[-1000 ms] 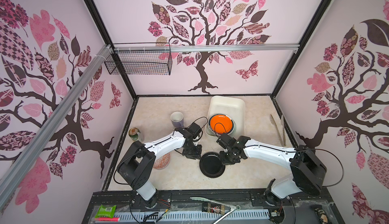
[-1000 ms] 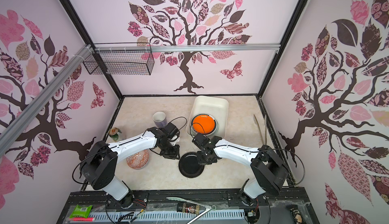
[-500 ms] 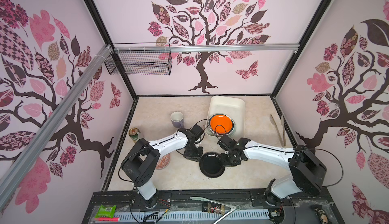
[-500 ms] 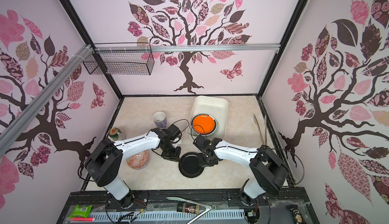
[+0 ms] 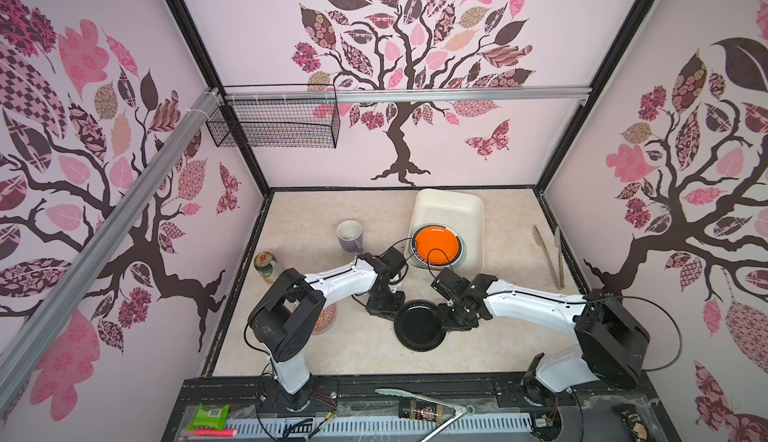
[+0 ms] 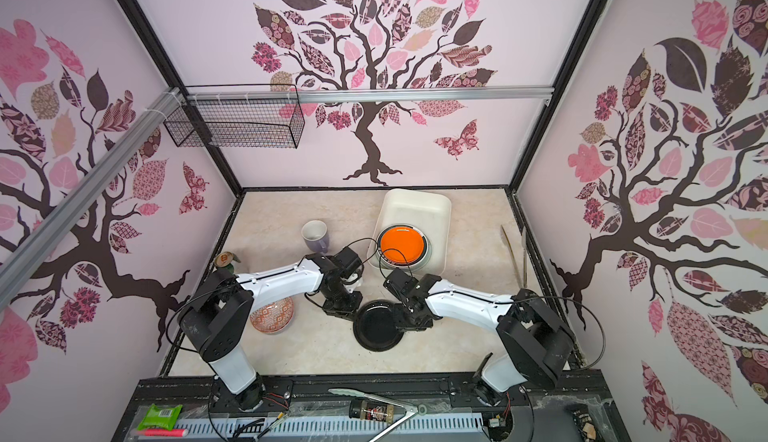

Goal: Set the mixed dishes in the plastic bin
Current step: 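Tilt the black plate upward with both grippers pinching its rim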

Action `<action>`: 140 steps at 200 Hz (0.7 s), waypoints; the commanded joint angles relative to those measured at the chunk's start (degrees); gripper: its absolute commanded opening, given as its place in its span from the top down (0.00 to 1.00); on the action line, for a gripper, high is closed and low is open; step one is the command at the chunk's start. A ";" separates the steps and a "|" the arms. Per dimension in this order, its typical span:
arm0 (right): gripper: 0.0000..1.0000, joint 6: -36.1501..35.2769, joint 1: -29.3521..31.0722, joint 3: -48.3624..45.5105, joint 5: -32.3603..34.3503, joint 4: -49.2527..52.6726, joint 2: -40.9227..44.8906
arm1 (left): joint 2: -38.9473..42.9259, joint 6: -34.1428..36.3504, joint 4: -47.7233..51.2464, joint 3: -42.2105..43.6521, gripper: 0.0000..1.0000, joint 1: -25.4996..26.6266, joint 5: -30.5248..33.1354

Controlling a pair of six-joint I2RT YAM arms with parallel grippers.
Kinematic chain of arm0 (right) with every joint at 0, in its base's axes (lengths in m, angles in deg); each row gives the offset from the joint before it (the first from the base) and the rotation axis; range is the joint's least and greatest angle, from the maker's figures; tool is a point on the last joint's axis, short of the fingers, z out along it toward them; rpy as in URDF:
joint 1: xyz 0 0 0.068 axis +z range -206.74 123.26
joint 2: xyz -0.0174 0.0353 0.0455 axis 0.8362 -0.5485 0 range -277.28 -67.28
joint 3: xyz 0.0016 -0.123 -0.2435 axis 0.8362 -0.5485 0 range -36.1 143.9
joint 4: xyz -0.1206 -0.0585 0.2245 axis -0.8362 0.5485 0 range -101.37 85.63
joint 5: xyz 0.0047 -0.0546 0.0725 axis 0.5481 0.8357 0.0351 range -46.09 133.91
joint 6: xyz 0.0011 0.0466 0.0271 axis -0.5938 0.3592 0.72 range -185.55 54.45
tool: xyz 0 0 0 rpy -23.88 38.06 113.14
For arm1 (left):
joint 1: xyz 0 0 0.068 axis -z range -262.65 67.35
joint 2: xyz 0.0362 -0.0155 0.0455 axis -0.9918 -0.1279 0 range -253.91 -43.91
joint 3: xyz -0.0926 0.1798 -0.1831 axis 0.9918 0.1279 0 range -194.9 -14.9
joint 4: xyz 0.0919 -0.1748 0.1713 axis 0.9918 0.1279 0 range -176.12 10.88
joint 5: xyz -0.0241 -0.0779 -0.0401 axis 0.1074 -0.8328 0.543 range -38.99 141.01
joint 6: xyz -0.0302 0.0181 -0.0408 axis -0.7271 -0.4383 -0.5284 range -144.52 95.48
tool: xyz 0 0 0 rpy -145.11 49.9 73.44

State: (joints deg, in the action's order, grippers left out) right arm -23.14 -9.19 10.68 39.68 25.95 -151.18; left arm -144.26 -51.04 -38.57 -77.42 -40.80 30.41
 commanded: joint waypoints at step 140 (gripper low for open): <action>0.84 1.73 -5.92 -6.82 -6.50 -5.14 6.13 | -6.32 0.96 -0.55 -5.61 0.96 1.04 -0.69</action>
State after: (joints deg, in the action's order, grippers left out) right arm -22.00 -14.72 4.52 33.65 20.11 -145.63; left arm -148.74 -50.95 -38.89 -81.86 -39.86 28.35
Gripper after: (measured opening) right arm 0.189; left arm 0.047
